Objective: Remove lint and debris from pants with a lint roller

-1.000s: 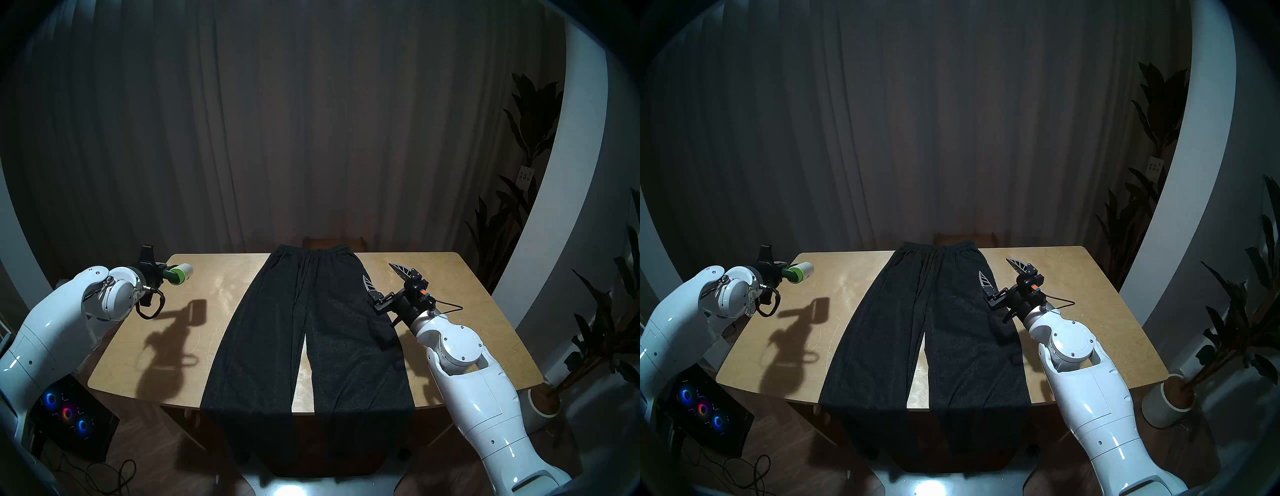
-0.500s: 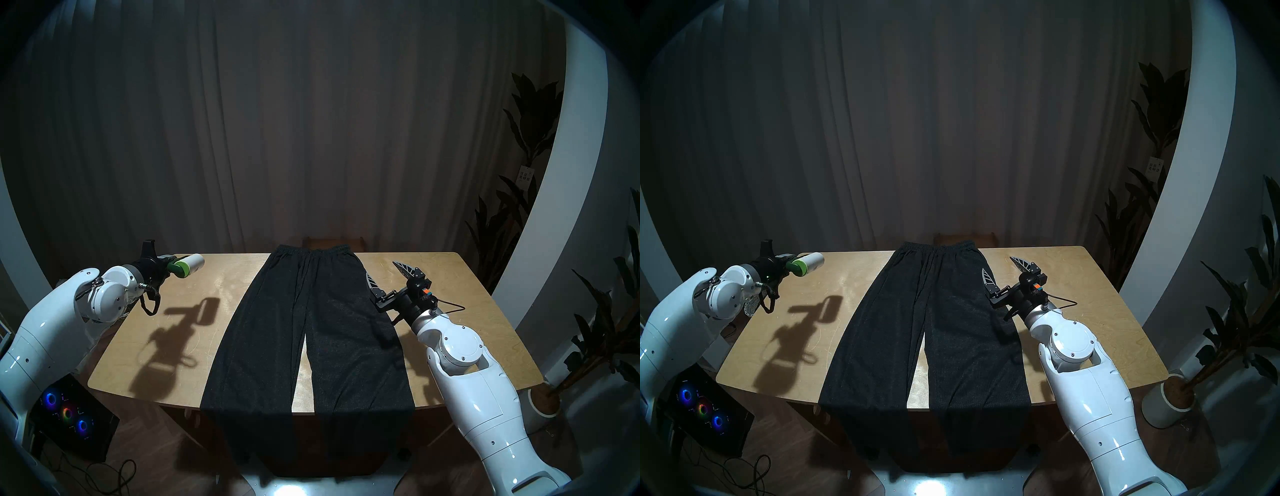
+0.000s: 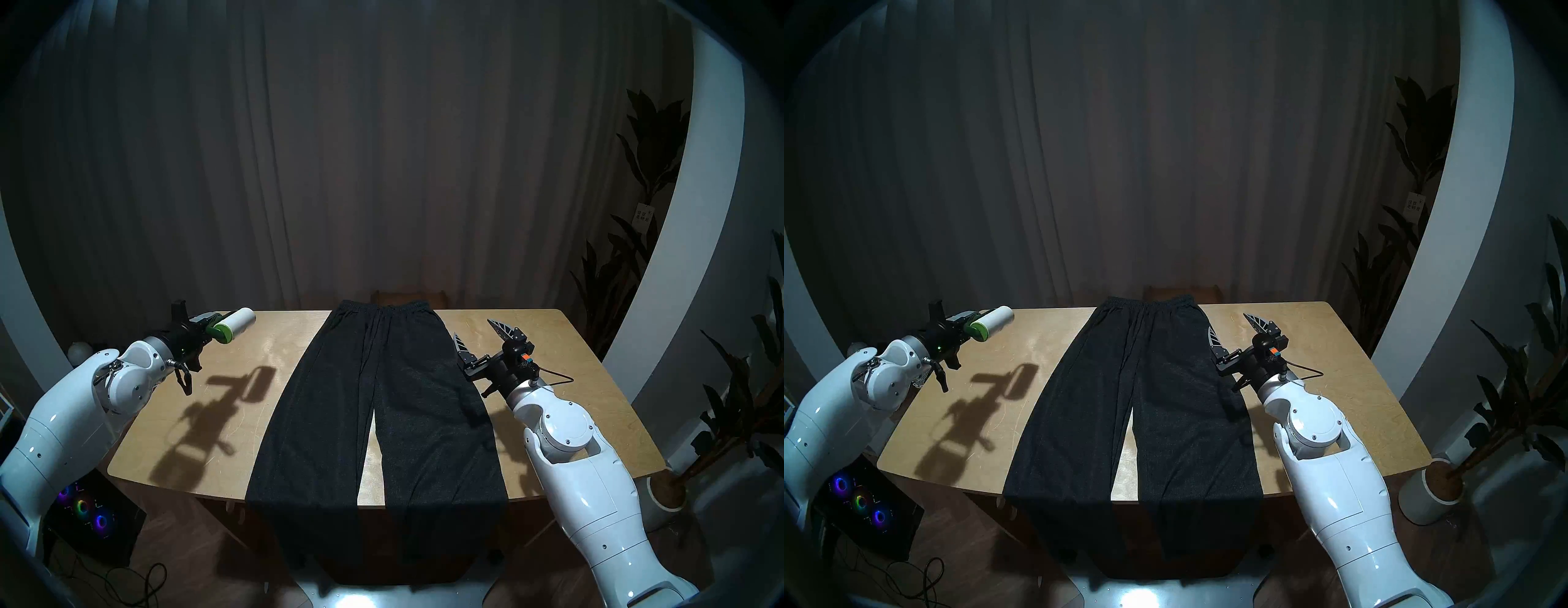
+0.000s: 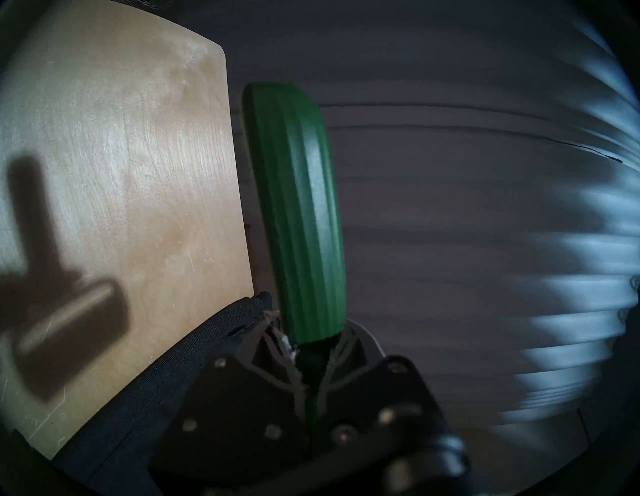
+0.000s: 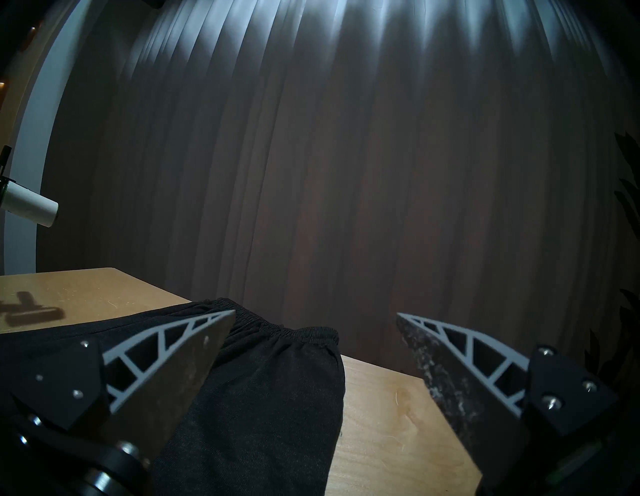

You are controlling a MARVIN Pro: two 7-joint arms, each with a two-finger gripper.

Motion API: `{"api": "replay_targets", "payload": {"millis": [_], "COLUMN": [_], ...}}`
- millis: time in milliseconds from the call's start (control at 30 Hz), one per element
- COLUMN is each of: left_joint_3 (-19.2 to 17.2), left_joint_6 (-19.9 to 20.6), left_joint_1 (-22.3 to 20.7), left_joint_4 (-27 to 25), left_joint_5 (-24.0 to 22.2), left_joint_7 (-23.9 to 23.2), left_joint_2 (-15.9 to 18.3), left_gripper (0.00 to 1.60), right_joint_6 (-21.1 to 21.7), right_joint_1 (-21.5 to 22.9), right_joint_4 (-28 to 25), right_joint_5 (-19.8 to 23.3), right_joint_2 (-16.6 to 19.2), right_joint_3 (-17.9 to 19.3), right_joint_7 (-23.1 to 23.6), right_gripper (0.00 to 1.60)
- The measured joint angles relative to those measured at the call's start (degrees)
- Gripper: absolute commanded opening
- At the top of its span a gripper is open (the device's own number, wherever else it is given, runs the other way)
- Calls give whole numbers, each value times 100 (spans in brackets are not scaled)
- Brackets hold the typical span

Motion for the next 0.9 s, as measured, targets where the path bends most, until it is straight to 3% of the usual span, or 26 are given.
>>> {"api": "replay_targets", "payload": {"millis": [600,900], "left_joint_3": [-19,-53], "left_joint_6": [-275,-92], "left_joint_1": [86,85], "left_joint_4": [542,1308], "left_joint_5": [1680,2015], "left_joint_7": [-1486,-2190], "left_joint_2": [-633,-1119], "left_gripper": [0,0], "right_joint_6": [32,233], "right_joint_1": [-84,-89], "right_joint_4": [-171,-295], "right_joint_5": [-292,-367], "right_joint_2": [-87,-148], "right_joint_3": [-107,-154], "right_joint_7": [-304,-450], "right_gripper": [160,160]}}
